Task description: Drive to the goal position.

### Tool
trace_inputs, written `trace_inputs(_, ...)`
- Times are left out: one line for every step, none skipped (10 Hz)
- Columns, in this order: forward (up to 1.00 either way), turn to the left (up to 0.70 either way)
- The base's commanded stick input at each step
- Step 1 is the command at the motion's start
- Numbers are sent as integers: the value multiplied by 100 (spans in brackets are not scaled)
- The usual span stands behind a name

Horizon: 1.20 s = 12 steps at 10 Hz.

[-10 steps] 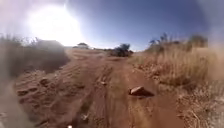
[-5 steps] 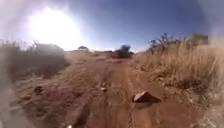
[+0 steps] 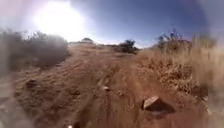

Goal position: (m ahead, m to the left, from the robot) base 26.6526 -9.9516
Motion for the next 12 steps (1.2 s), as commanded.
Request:
trace_inputs(50,39)
trace_inputs(50,16)
trace_inputs(50,0)
trace_inputs(50,0)
trace_inputs(50,0)
trace_inputs(50,0)
trace_inputs(50,0)
trace_inputs(50,0)
trace_inputs(50,0)
trace_inputs(50,0)
trace_inputs(50,0)
trace_inputs(50,0)
